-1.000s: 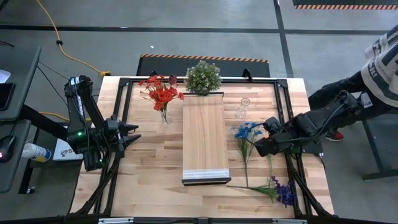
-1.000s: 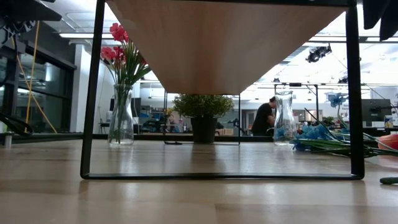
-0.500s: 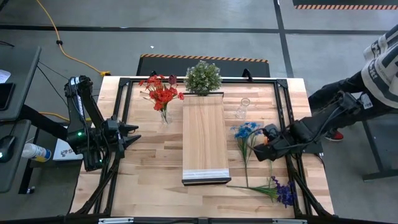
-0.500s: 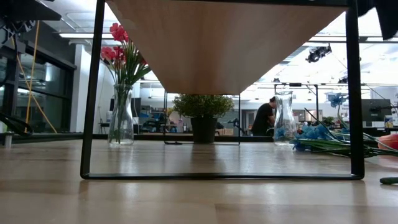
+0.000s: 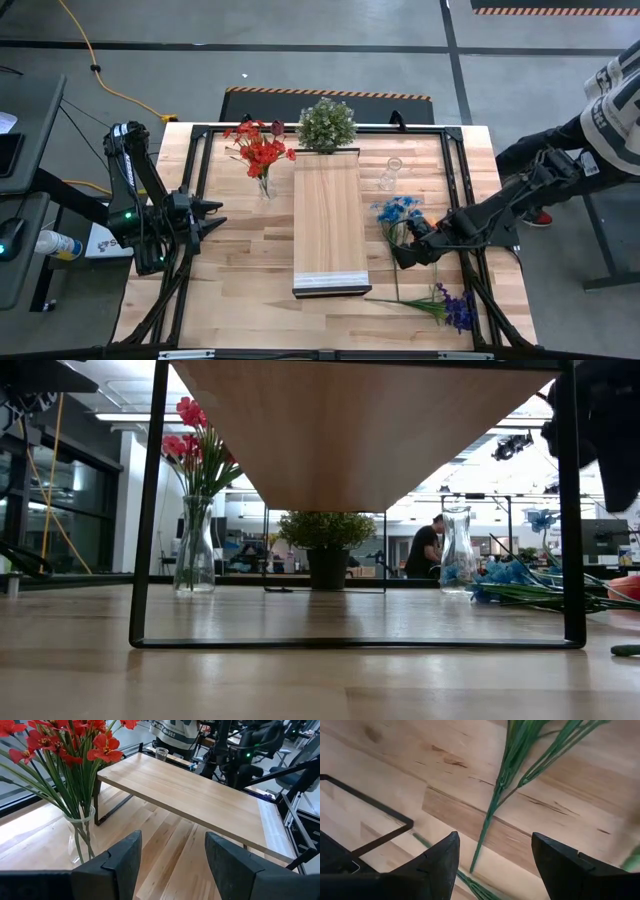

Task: Pick and place flowers into a vace then onto a shelf
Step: Put the blue flowers into the right transparent vase

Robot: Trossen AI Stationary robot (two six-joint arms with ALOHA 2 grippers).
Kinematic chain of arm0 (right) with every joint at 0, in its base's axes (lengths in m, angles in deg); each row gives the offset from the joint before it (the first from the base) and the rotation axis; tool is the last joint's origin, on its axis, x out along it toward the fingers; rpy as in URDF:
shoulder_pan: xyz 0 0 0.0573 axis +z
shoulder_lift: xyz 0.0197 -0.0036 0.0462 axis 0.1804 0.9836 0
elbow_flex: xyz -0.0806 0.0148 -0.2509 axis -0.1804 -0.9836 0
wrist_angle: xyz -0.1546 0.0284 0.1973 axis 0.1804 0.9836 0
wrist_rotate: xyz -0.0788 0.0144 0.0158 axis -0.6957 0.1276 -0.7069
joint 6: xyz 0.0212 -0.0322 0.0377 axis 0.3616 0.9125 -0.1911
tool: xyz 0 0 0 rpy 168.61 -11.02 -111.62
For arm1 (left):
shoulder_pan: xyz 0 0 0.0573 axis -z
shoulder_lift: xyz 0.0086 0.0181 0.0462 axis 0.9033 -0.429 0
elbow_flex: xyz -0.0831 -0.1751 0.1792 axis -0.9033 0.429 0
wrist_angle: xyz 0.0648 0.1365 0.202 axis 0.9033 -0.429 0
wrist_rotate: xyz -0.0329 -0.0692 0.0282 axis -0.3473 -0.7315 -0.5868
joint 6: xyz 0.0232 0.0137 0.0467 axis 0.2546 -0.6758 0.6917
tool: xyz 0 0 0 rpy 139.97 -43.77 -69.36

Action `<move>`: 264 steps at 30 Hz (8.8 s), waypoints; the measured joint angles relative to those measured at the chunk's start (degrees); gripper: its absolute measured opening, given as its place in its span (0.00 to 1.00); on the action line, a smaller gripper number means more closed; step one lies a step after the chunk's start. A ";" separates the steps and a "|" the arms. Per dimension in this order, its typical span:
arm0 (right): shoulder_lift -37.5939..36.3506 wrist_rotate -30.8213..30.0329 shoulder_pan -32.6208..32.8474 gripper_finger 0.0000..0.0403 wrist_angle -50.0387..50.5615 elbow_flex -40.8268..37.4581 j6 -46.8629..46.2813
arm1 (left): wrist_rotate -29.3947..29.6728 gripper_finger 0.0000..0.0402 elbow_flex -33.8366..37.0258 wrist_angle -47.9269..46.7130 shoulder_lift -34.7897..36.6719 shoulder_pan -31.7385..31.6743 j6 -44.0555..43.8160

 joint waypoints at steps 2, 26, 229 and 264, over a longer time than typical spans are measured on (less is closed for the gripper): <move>0.00 0.35 -0.41 0.59 -2.59 -1.74 -0.39 | 0.00 0.62 0.00 0.00 0.00 0.00 -0.02; 12.21 0.84 -3.01 0.59 -13.96 -3.44 1.54 | 0.02 0.62 0.00 0.35 0.01 -0.07 -0.04; -42.93 -40.33 -5.96 0.01 -22.60 -3.26 38.99 | -1.27 0.62 -0.01 1.04 0.01 -0.07 0.39; -42.82 -68.40 -5.96 0.00 -35.42 -3.26 77.83 | -1.36 0.62 -0.01 1.16 0.02 -0.05 0.39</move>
